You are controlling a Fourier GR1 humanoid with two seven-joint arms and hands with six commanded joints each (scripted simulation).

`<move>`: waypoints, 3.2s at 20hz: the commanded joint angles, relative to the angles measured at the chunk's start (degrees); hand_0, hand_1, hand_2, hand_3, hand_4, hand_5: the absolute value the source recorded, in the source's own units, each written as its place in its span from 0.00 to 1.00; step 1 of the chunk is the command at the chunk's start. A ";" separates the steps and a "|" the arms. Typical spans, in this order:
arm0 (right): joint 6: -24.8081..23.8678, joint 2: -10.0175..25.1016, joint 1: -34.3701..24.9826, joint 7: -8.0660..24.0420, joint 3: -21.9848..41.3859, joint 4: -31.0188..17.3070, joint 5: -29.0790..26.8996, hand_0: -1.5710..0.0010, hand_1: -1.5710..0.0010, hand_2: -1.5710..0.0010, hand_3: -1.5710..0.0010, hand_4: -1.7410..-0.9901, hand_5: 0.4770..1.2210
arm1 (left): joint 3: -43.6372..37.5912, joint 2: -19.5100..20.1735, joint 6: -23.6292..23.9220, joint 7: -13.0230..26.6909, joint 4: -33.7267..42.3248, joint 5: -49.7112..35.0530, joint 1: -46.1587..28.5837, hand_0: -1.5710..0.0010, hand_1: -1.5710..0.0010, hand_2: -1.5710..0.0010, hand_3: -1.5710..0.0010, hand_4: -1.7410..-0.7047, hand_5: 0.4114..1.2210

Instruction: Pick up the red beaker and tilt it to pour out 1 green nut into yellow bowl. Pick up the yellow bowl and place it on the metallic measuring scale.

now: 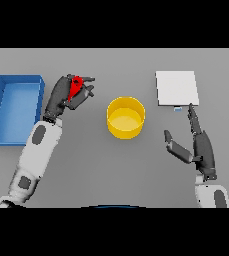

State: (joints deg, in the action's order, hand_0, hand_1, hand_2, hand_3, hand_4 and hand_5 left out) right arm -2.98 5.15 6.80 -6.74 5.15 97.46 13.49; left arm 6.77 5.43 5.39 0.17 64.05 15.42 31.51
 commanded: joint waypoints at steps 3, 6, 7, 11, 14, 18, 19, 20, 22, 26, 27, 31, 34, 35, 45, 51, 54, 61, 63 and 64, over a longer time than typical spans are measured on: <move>-0.08 0.30 0.34 0.96 0.17 0.39 0.65 1.00 1.00 1.00 1.00 0.65 0.27 | 3.78 1.51 -1.19 3.84 1.09 3.19 1.20 0.00 0.00 0.00 0.01 0.01 0.87; 0.15 0.34 0.57 1.50 0.30 1.20 0.54 1.00 1.00 1.00 1.00 0.65 0.27 | 5.91 2.39 -1.49 5.98 0.55 4.87 2.90 0.00 0.00 0.00 0.01 0.01 0.87; 0.47 0.28 0.49 1.80 0.54 1.06 0.51 1.00 1.00 1.00 1.00 0.65 0.27 | 6.73 2.95 -1.35 7.38 0.12 6.03 3.73 0.00 0.00 0.00 0.00 0.01 0.87; 0.50 -0.35 0.67 2.70 0.94 1.74 0.44 1.00 1.00 1.00 1.00 0.65 0.28 | 14.61 5.73 -2.53 13.46 -1.16 15.22 7.74 0.00 0.00 0.00 0.00 0.00 0.89; 0.48 -0.42 0.47 2.65 0.71 1.05 0.24 1.00 1.00 1.00 1.00 0.64 0.29 | 20.84 7.32 -3.89 15.20 -3.70 22.34 11.80 0.00 0.00 0.00 0.00 0.00 0.91; 0.83 -0.12 0.14 3.11 0.76 1.29 0.23 1.00 1.00 1.00 1.00 0.62 0.31 | 26.43 9.39 -6.83 14.15 -5.75 27.60 16.03 0.00 0.00 0.00 0.00 0.00 0.96; 0.76 -0.27 0.84 2.39 0.93 0.97 0.42 1.00 1.00 1.00 1.00 0.61 0.31 | 27.52 10.00 -7.70 13.81 -5.92 28.64 16.90 0.00 0.00 0.00 0.00 0.05 0.97; 0.77 -0.60 1.16 1.97 0.97 1.44 0.05 1.00 1.00 1.00 1.00 0.61 0.31 | 28.87 10.08 -8.79 13.72 -6.93 29.87 18.28 0.00 0.00 0.00 0.00 0.09 0.98; 0.76 -1.11 1.57 1.09 0.84 1.58 -0.67 1.00 1.00 1.00 1.00 0.61 0.30 | 31.81 10.99 -12.19 12.90 -7.48 31.86 20.74 0.00 0.00 0.00 0.06 0.06 0.98; 0.27 -1.92 0.25 1.82 0.13 0.21 -1.54 1.00 1.00 1.00 1.00 0.60 0.26 | 37.70 10.46 -16.93 10.60 -9.95 35.11 25.34 0.00 0.00 0.00 0.15 0.03 0.99; 0.19 -2.20 0.40 1.61 -0.16 0.33 -2.13 1.00 1.00 1.00 1.00 0.59 0.25 | 39.21 10.18 -18.02 9.36 -10.49 35.75 26.46 0.00 0.00 0.00 0.12 0.03 0.99; 0.17 -3.06 1.31 0.64 0.04 0.17 -2.58 1.00 1.00 1.00 1.00 0.60 0.22 | 45.58 10.15 -21.10 6.23 -13.45 39.50 30.59 0.00 0.00 0.00 0.05 0.01 1.00; -0.04 -2.60 0.53 1.47 -0.30 -0.22 -2.28 1.00 1.00 1.00 1.00 0.60 0.21 | 50.48 9.96 -22.94 5.36 -13.77 42.08 31.83 0.00 0.00 0.00 0.03 0.01 1.00; -0.11 -2.25 0.37 1.03 -0.84 -0.75 -2.51 1.00 1.00 1.00 1.00 0.60 0.21 | 51.53 9.84 -23.57 5.10 -14.50 42.83 33.17 0.00 0.00 0.00 0.02 0.00 1.00; -1.89 -2.45 0.78 1.54 0.05 0.23 0.34 1.00 1.00 1.00 1.00 0.69 0.14 | 61.32 7.87 -25.08 -0.21 -20.42 48.05 41.99 0.00 0.00 0.00 0.00 0.01 1.00; -2.10 -2.34 0.31 0.84 0.16 -0.78 0.94 1.00 1.00 1.00 1.00 0.71 0.16 | 67.26 7.14 -23.83 -3.48 -22.28 50.47 44.65 0.00 0.00 0.00 0.00 0.01 1.00; -2.84 -2.73 0.23 1.22 0.67 -0.45 2.02 1.00 1.00 1.00 1.00 0.71 0.15 | 67.74 7.24 -23.88 -4.95 -23.61 50.30 48.44 0.00 0.00 0.00 0.00 0.01 1.00; -1.78 -2.67 0.69 -0.01 0.73 -0.37 0.87 1.00 1.00 1.00 1.00 0.74 0.16 | 60.52 12.74 -19.01 -6.75 -30.00 44.25 59.14 0.00 0.00 0.06 0.27 0.04 1.00; -0.89 -2.62 -0.12 0.50 0.29 0.00 -0.76 1.00 1.00 1.00 1.00 0.74 0.16 | 56.92 13.62 -19.16 -4.58 -34.29 41.16 62.35 0.00 0.00 0.04 0.17 0.03 1.00; -0.64 -2.74 -0.83 1.24 -0.03 -0.30 -1.54 1.00 1.00 1.00 1.00 0.74 0.16 | 54.92 14.24 -18.91 -3.81 -36.28 39.14 63.14 0.00 0.00 0.03 0.14 0.03 1.00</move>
State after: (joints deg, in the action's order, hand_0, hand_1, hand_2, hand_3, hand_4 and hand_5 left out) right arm -3.64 2.41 5.94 -5.42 5.12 97.17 11.94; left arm 61.69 19.75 -13.58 -3.47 27.75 54.48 94.69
